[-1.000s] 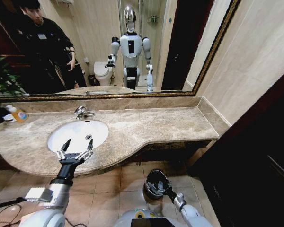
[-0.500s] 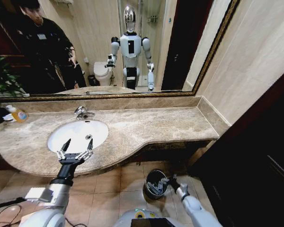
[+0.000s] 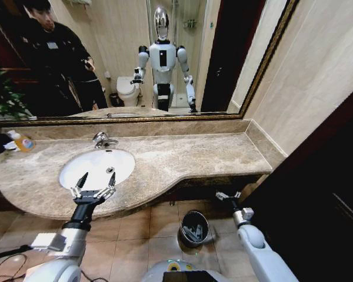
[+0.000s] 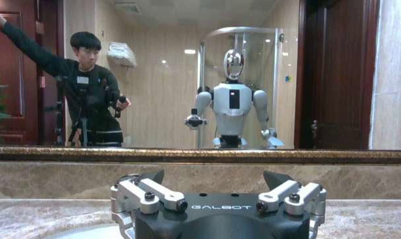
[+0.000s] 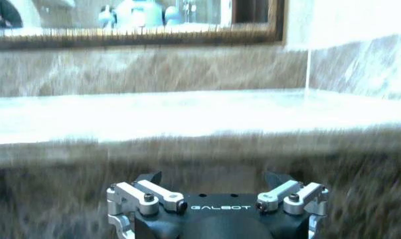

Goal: Pick up the trash from the sink and place it in the trash bin.

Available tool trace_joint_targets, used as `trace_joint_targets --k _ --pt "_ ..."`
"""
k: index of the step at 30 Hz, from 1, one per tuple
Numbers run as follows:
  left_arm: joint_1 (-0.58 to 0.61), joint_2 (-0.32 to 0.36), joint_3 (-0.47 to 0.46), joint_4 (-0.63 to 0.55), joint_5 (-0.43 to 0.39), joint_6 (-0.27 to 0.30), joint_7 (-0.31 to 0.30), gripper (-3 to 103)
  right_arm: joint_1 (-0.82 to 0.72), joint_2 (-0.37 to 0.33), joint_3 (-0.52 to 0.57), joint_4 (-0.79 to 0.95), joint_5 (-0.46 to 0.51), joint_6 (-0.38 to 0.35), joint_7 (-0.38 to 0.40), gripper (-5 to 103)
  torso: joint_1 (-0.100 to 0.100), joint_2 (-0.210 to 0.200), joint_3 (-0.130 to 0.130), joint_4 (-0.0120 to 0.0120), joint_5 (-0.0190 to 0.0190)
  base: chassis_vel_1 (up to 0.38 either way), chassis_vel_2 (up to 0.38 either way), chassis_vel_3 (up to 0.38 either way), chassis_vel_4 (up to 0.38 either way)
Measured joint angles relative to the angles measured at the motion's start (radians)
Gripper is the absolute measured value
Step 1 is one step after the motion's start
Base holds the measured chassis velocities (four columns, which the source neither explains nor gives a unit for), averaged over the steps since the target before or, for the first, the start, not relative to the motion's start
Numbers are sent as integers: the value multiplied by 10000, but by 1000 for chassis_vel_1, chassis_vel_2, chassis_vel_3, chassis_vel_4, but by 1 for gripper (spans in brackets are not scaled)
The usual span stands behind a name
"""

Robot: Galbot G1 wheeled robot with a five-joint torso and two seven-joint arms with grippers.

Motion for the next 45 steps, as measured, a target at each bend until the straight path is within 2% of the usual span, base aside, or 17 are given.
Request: trace_joint_targets --k 5,10,13,17,24,26,28,31,36,38,39,41,45 --pt "1 -1 1 0 0 0 0 100 -308 0 304 794 28 -203 66 100 0 0 0 -1 1 0 0 0 0" --pt "0 0 0 0 0 -1 0 100 -501 145 630 1991 125 -789 262 100 0 0 0 -1 1 0 0 0 0" --pt "0 0 1 0 0 0 0 100 -536 335 785 2973 218 -1517 452 100 0 0 0 0 -1 0 0 0 0" --pt "0 0 0 0 0 0 0 100 -525 488 843 3568 260 -1853 541 100 -1 0 0 0 0 0 0 0 0" --pt "0 0 0 0 0 0 0 100 -708 411 971 4045 260 -1969 496 100 0 0 0 0 0 0 0 0 0" --pt "0 0 0 0 0 0 0 100 -799 364 977 4122 267 -1831 327 100 0 0 0 0 0 0 0 0 0" --pt "0 0 0 0 0 0 0 100 -950 310 1023 4250 267 -1544 -184 100 0 0 0 0 0 0 0 0 0" --pt "0 0 0 0 0 0 0 100 -1059 299 991 4521 261 -1567 -319 100 0 0 0 -1 -1 0 0 0 0" --pt "0 0 0 0 0 0 0 100 -1130 365 872 5029 210 -2195 -104 100 0 0 0 0 0 0 0 0 0" --pt "1 0 0 0 0 0 0 100 -1173 383 812 5372 198 -2843 145 100 0 0 0 0 0 0 0 0 0" --pt "1 0 0 0 0 0 0 100 -1173 383 812 5372 198 -2843 145 100 0 0 0 0 0 0 0 0 0" --pt "0 0 0 0 0 0 0 100 -1202 462 788 5769 166 -3568 413 100 0 0 0 0 0 0 0 0 0" --pt "1 0 0 0 0 0 0 100 -1207 538 800 5895 -22 -3656 415 100 0 0 0 0 0 0 0 0 0"
